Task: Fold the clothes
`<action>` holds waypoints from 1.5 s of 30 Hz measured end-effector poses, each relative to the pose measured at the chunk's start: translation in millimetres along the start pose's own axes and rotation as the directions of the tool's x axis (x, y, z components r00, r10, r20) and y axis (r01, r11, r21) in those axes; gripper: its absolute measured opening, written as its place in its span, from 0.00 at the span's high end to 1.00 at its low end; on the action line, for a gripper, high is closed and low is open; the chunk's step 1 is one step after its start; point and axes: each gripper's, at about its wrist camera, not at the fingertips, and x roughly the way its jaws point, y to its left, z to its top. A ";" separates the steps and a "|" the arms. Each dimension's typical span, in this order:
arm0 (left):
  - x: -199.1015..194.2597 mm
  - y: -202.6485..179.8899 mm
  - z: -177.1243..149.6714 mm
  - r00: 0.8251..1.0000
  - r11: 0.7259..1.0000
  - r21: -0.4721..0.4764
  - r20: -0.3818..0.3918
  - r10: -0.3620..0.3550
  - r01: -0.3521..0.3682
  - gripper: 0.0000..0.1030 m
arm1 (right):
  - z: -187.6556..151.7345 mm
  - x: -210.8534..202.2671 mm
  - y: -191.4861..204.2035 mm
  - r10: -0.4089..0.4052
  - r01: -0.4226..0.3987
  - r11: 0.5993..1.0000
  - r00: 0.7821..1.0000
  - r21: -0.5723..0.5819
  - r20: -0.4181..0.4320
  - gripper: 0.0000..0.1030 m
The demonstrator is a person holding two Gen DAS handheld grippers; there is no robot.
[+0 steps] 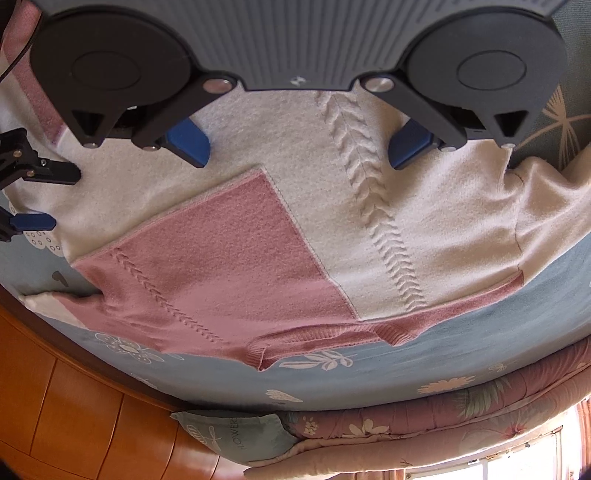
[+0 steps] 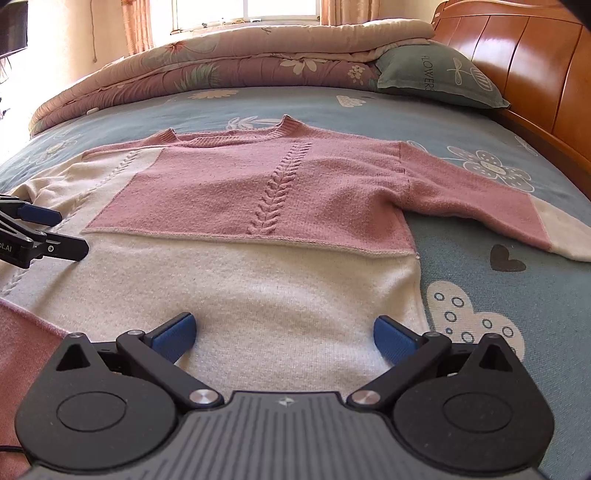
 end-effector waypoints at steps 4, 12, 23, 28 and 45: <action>-18.9 -0.1 -12.3 1.000 0.987 -0.158 0.006 -0.027 0.028 0.01 | 1.2 0.6 -1.7 0.013 -0.014 1.000 1.000 -0.008 -0.009 0.00; -32.7 -29.7 -49.8 0.997 0.991 -0.134 0.076 0.014 -0.004 0.01 | 2.4 -1.0 -2.6 0.021 -0.022 1.000 0.999 -0.017 -0.027 0.00; -41.5 -54.4 -57.6 0.996 0.995 -0.050 -0.022 0.086 -0.087 0.01 | 3.0 -0.2 -1.6 0.019 -0.020 1.000 1.000 -0.024 -0.024 0.00; -58.9 -44.9 -60.2 0.999 0.996 -0.092 -0.036 0.017 -0.021 0.01 | 3.9 -1.3 0.1 0.009 -0.011 0.999 0.999 -0.031 -0.037 0.00; 29.9 55.4 38.9 0.988 0.861 -0.489 0.014 -0.152 0.139 0.01 | 3.4 -4.3 2.3 0.002 -0.005 0.998 0.999 -0.055 -0.048 0.00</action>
